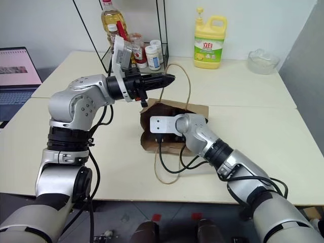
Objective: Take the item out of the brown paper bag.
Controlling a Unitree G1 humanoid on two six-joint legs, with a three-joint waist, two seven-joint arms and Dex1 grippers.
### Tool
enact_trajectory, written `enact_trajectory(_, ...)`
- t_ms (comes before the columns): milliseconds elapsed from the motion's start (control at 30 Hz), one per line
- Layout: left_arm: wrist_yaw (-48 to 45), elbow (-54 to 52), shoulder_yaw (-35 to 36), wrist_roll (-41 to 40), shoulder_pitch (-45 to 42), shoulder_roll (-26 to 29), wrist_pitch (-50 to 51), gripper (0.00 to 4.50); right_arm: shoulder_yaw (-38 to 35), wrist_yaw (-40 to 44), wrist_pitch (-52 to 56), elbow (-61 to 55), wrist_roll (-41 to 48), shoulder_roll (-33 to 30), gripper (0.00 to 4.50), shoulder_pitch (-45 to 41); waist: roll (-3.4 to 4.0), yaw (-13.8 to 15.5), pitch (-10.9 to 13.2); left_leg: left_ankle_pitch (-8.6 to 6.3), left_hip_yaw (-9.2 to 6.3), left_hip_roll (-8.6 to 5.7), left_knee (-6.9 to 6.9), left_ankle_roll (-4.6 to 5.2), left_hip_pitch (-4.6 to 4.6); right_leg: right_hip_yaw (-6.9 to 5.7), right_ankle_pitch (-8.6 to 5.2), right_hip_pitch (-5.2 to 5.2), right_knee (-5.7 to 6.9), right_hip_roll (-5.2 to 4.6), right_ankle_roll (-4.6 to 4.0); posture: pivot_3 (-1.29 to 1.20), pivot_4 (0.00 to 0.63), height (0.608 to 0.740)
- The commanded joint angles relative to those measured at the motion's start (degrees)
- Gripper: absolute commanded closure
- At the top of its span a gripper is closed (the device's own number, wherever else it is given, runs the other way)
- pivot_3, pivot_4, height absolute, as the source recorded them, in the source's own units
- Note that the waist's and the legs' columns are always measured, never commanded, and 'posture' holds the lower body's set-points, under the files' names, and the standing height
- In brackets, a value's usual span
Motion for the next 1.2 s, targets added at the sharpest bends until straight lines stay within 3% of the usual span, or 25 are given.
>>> enact_trajectory(33,0.52,-2.25,1.56,-0.92,-0.75,-0.05,-1.25,4.50,-0.31,1.02,-1.50,4.25,-1.59,0.45,1.69,-0.24,0.00,-0.05,0.00,0.01,0.00,0.00,0.00,-0.02,0.00,0.00,0.00,0.00,0.02,0.00,0.00,0.00,0.150,0.740)
enact_trajectory(267,1.12,-1.91,1.54,-0.37,-0.12,0.31,-2.15,4.50,-3.12,0.72,-4.22,2.67,-2.15,0.84,1.83,0.94,0.00,-0.06,0.00,0.04,-0.03,0.00,0.02,-0.06,0.05,-0.01,0.00,0.05,0.10,0.00,0.00,0.00,0.150,0.740)
enact_trajectory(533,1.26,0.59,1.34,1.06,-0.26,0.97,-4.49,4.50,-7.42,2.77,-5.39,-12.36,-1.50,-3.36,1.83,5.10,0.02,-0.06,0.01,0.06,-0.05,0.00,-0.03,-0.10,-0.03,-0.03,0.00,-0.01,0.03,0.00,0.00,0.00,0.150,0.740)
enact_trajectory(800,1.08,2.02,0.83,2.00,-0.56,0.63,-6.08,4.50,-9.67,4.31,-3.78,-20.13,-1.07,-4.68,1.88,7.74,0.03,-0.16,0.03,0.06,-0.04,0.00,-0.07,-0.10,-0.03,-0.03,0.00,-0.04,0.00,0.01,0.00,0.00,0.150,0.740)
enact_trajectory(1200,1.39,3.37,0.87,2.53,-0.95,0.15,-7.04,4.50,-18.02,10.39,-0.66,-37.37,8.37,-7.82,2.09,13.87,0.01,-0.12,0.23,0.06,-0.04,0.00,-0.10,-0.10,-0.08,-0.03,0.00,-0.04,-0.07,0.00,0.00,0.00,0.150,0.740)
